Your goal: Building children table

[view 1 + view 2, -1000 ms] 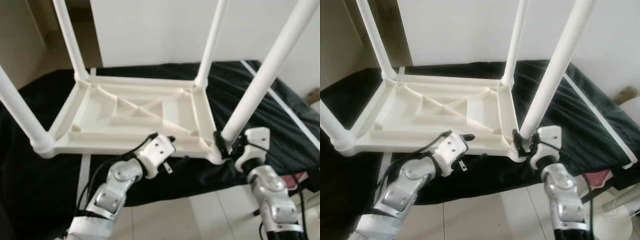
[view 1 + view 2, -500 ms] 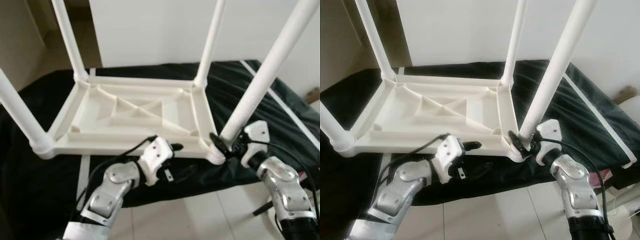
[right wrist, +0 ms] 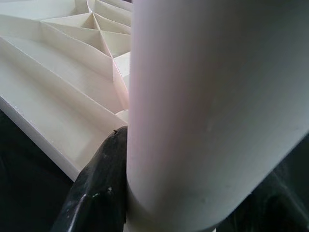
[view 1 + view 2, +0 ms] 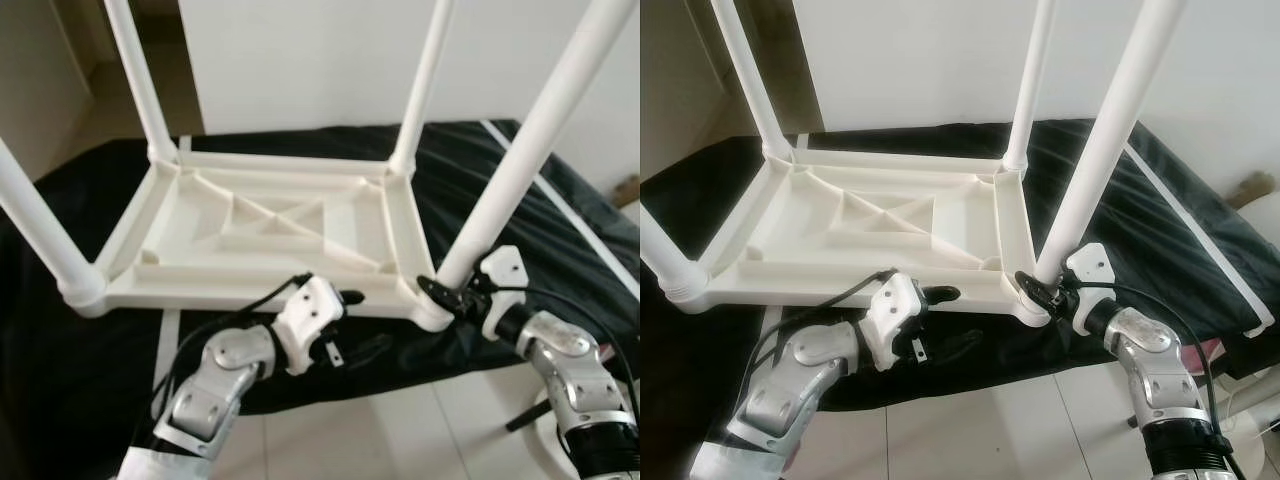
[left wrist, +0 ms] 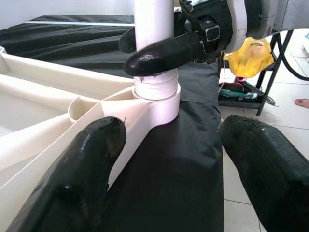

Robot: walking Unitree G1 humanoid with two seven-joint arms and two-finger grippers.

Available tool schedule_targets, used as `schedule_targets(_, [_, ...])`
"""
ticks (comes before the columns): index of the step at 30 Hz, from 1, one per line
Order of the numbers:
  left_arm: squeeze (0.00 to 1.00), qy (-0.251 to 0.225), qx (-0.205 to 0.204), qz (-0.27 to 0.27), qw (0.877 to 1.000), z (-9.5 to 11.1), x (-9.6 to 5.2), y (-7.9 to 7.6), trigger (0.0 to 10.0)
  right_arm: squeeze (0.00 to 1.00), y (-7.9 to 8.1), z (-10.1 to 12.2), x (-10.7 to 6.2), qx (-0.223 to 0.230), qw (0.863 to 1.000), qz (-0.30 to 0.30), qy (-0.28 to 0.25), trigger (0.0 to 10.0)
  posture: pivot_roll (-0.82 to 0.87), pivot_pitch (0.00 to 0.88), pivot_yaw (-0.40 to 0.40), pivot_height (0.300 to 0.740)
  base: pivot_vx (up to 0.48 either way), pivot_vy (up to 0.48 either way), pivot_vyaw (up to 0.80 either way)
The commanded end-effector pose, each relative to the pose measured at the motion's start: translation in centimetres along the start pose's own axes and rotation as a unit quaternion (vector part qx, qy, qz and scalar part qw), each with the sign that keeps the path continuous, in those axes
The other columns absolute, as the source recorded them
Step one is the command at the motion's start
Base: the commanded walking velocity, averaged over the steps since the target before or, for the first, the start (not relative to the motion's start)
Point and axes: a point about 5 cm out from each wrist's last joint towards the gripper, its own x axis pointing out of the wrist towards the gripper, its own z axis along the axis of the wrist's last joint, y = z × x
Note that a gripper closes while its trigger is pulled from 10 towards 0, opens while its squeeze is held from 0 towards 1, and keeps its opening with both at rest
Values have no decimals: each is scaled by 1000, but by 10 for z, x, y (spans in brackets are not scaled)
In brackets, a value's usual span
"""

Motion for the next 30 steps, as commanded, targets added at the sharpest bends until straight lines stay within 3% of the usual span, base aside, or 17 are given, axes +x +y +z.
schedule_targets(1, [0, 3, -1, 3, 1000, 0, 0, -2, 10000, 0, 5, -9, 1, -8, 999, 19, 26, 10000, -1, 19, -59, 740, 0, 0, 0])
schedule_targets(8, [0, 5, -1, 2, 1000, 0, -1, -1, 10000, 0, 5, -9, 1, 9, 1000, -2, 20, 10000, -2, 29, -54, 740, 0, 0, 0])
schedule_targets(13, [0, 6, -5, 0, 1000, 2, -2, -2, 10000, 0, 8, -5, 1, 43, 997, -68, -6, 10000, -8, 40, -48, 740, 0, 0, 0])
schedule_targets(21, [0, 8, -9, -3, 1000, 1, -3, -2, 10000, 0, 13, 0, 0, 50, 988, -146, -13, 10000, -14, 47, -40, 740, 0, 0, 0])
schedule_targets(24, [0, 9, -10, -5, 1000, 1, -3, -3, 10000, 0, 17, 1, 4, 55, 979, -195, -14, 10000, -16, 50, -37, 740, 0, 0, 0])
schedule_targets(26, [0, 9, -11, -9, 1000, 2, -2, -4, 10000, 0, 23, 0, 10, 88, 959, -269, -12, 10000, -18, 50, -34, 740, 0, 0, 0])
schedule_targets(30, [0, 9, -11, -10, 1000, 2, -2, -4, 10000, 0, 25, 0, 11, 93, 953, -288, -7, 10000, -17, 51, -33, 740, 0, 0, 0])
